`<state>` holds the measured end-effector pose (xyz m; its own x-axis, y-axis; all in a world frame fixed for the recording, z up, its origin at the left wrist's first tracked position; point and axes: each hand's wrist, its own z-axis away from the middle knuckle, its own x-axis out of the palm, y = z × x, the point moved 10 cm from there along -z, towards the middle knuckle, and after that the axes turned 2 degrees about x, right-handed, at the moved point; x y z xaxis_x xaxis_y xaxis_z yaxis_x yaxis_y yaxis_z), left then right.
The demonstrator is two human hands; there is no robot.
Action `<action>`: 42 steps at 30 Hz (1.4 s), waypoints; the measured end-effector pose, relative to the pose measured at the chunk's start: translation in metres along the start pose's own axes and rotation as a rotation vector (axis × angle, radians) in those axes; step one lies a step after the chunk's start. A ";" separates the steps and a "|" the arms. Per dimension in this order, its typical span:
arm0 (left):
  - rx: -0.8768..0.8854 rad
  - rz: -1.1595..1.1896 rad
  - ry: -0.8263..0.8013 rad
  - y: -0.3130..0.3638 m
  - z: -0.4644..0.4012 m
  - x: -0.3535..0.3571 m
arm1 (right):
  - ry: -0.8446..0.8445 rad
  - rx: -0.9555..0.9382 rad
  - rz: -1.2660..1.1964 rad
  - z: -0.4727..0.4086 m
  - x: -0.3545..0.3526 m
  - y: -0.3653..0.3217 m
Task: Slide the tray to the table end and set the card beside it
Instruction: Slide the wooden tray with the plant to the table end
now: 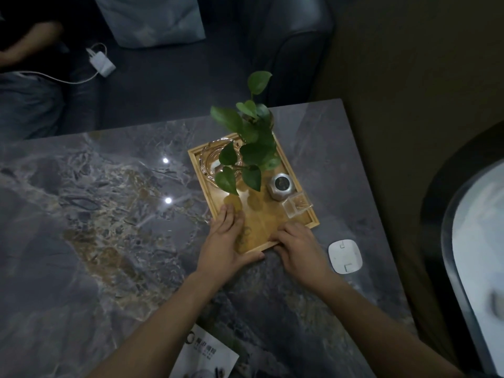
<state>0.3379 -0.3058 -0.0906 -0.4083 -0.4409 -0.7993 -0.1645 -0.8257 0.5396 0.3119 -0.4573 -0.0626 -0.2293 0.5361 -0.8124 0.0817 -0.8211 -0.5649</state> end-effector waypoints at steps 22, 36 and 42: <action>0.089 -0.004 -0.091 0.062 -0.039 0.028 | 0.088 0.163 -0.006 0.016 -0.037 0.056; 0.119 -0.009 -0.112 0.099 -0.050 0.047 | 0.099 0.228 0.001 0.029 -0.057 0.088; 0.146 -0.025 -0.122 0.112 -0.052 0.056 | 0.112 0.252 0.011 0.039 -0.062 0.100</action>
<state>0.3427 -0.4414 -0.0889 -0.5066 -0.3682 -0.7796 -0.3005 -0.7721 0.5600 0.2964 -0.5803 -0.0632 -0.1199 0.5335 -0.8372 -0.1637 -0.8424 -0.5134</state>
